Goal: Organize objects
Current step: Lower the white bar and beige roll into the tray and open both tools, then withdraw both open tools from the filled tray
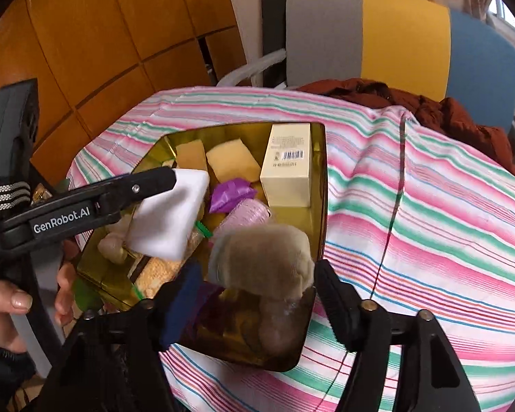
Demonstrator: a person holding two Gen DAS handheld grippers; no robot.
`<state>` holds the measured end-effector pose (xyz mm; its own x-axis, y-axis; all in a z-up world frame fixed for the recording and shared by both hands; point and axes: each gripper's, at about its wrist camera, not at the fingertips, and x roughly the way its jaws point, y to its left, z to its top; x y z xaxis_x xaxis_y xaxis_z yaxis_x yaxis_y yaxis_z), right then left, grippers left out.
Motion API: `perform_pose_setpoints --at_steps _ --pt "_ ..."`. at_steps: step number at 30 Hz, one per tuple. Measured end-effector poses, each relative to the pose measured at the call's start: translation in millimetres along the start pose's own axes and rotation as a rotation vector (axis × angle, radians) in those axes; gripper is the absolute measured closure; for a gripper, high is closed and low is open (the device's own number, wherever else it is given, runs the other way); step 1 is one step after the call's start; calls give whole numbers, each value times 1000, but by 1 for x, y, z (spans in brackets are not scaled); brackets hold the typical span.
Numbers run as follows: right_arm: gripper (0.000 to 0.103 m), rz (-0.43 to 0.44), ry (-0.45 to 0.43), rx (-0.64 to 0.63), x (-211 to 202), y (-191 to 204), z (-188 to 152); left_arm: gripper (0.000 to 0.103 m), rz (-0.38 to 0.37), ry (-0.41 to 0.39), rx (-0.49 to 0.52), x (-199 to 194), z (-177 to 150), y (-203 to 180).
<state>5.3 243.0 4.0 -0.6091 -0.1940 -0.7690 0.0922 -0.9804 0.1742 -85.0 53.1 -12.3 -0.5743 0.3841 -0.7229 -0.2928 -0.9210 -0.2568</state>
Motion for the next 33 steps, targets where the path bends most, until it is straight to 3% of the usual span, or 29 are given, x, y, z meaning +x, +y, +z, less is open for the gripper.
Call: perform_pose_setpoints --at_steps 1,3,8,14,20,26,33 --pt "29 -6 -12 -1 -2 2 0 22 11 -11 1 -3 -1 1" --pt "10 -38 -51 -3 -8 6 1 22 64 -45 9 -15 -5 3" --pt "0 -101 -134 -28 -22 22 -1 22 149 -81 1 -37 -20 7" --pt "0 -139 -149 -30 -26 31 -6 22 223 -109 7 -57 -35 4" --pt "0 -140 -155 -21 -32 35 -17 22 240 -131 14 -74 -49 -1" --pt "0 -148 -172 -34 -39 40 -21 22 346 -179 46 -86 -56 -14" --pt "0 -146 -172 -28 -38 41 -25 22 354 -190 30 -93 -58 -17"
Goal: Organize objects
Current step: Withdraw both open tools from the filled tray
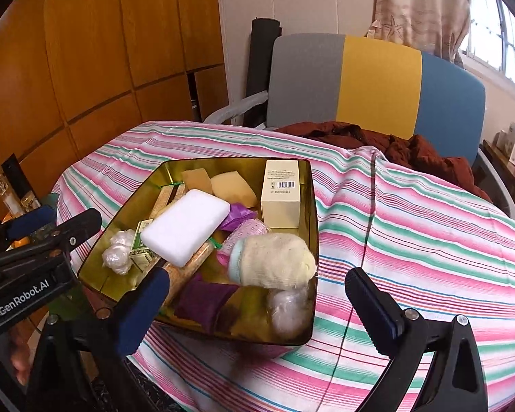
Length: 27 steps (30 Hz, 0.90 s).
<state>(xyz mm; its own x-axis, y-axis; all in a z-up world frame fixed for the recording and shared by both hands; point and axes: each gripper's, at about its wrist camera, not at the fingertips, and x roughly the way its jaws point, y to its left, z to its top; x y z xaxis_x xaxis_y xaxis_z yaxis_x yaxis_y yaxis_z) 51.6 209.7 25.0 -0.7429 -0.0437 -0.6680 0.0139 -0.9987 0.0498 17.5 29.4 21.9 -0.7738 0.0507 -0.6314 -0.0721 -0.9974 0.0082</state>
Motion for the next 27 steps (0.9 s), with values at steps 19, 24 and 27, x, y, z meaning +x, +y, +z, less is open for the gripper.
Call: perform_pose_setpoints --at_steps 19,24,27 --pt "0 -80 -17 26 8 -10 10 39 -21 7 -45 8 -7 8" --pt "0 -78 -13 28 13 -10 11 45 -24 15 -50 13 -9 10" --pt "0 -79 -13 32 15 -10 10 52 -22 1 -57 13 -9 12"
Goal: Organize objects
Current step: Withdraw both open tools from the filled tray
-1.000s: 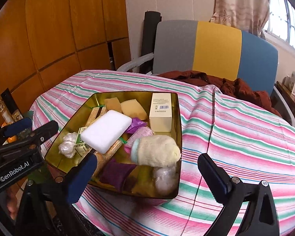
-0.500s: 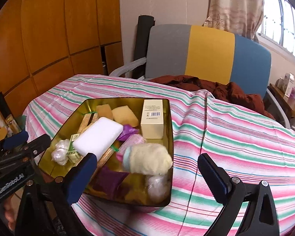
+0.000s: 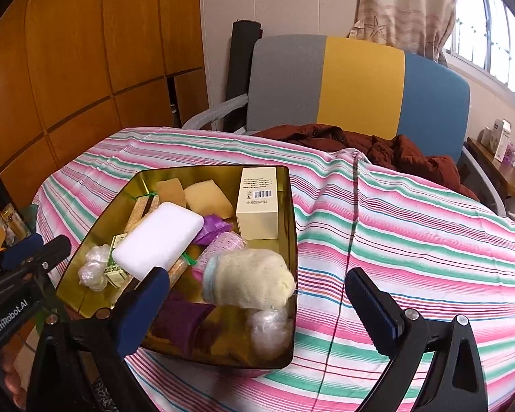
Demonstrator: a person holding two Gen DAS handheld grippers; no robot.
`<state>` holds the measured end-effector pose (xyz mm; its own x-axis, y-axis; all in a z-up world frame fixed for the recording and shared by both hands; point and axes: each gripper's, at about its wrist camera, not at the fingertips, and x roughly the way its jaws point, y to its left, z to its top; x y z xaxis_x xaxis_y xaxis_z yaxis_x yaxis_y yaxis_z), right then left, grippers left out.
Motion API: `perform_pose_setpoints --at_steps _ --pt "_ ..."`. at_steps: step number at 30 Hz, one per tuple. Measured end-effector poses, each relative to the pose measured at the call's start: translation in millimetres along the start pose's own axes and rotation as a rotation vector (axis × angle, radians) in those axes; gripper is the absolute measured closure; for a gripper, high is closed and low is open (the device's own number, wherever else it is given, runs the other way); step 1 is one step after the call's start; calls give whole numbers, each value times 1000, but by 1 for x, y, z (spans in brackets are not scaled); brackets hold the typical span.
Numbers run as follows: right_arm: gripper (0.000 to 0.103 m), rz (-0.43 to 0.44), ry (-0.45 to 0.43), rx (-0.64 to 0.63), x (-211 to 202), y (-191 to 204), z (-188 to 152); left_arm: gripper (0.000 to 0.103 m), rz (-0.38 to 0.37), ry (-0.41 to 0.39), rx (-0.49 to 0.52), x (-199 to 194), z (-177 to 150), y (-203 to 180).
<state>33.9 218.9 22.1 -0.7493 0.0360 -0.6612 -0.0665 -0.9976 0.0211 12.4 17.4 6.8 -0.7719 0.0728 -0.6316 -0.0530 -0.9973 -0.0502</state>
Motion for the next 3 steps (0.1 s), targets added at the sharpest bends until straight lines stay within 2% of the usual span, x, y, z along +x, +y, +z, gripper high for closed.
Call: perform_pose_setpoints --at_steps 3 --pt "0 5 -5 7 0 0 0 54 -10 -10 12 -2 0 -2"
